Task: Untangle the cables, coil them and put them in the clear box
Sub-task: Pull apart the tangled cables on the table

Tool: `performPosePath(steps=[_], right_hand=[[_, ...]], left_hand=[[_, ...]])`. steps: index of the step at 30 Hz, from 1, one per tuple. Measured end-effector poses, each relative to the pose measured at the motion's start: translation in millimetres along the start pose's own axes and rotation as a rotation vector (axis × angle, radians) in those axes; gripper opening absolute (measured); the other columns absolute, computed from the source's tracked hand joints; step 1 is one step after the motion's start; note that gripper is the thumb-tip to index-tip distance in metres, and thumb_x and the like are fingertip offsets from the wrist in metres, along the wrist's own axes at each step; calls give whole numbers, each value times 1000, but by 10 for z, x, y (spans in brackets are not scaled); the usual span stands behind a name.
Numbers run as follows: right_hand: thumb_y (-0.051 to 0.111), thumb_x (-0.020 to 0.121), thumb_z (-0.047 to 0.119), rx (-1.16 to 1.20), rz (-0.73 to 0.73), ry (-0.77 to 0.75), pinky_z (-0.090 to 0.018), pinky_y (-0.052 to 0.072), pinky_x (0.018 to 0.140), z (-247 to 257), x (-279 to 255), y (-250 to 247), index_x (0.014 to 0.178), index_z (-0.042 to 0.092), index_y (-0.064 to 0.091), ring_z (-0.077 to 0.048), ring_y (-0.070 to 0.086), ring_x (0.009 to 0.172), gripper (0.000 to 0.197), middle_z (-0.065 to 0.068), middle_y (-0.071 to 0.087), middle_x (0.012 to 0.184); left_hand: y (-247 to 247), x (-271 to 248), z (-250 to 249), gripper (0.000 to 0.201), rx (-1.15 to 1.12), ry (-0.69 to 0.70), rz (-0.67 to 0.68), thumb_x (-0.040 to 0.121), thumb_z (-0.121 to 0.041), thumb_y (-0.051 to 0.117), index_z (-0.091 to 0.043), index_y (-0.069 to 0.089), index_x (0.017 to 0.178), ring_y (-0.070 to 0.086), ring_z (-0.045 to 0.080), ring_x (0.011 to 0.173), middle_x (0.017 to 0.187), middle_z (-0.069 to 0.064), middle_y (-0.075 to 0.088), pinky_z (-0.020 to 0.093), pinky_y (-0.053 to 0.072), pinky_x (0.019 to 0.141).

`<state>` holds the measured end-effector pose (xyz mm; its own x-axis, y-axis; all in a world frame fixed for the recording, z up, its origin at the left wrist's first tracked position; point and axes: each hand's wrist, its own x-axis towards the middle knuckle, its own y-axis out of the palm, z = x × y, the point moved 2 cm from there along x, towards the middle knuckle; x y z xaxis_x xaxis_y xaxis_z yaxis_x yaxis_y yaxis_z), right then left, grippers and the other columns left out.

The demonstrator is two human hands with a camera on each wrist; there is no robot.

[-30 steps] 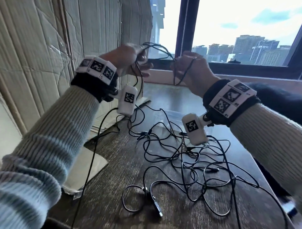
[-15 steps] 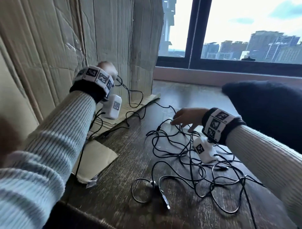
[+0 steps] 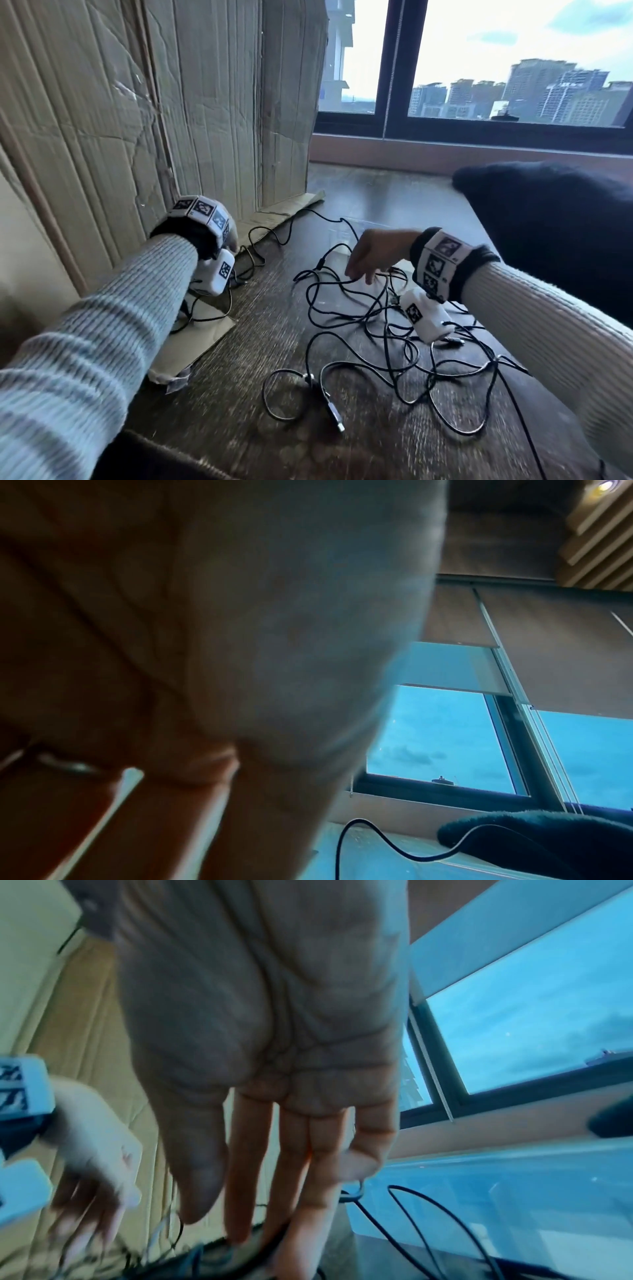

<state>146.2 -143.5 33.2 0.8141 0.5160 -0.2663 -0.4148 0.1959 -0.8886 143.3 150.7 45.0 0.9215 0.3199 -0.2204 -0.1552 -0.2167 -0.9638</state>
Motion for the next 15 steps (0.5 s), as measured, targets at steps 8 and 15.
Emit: performPosePath(steps=[8, 15], right_hand=[[64, 91, 23, 201, -166, 253, -43, 53, 92, -94, 277, -158, 138, -5, 38, -30, 58, 105, 60, -18, 58, 118], [59, 93, 18, 10, 78, -11, -14, 49, 66, 149, 373, 65, 132, 26, 56, 5, 57, 85, 39, 17, 60, 113]], left_hand=[[28, 58, -48, 20, 118, 53, -51, 70, -41, 77, -23, 72, 64, 62, 19, 76, 79, 1, 71, 36, 54, 80], [-68, 6, -635, 38, 254, 213, -101, 87, -36, 65, -3, 60, 104, 61, 20, 81, 87, 6, 64, 25, 45, 65]])
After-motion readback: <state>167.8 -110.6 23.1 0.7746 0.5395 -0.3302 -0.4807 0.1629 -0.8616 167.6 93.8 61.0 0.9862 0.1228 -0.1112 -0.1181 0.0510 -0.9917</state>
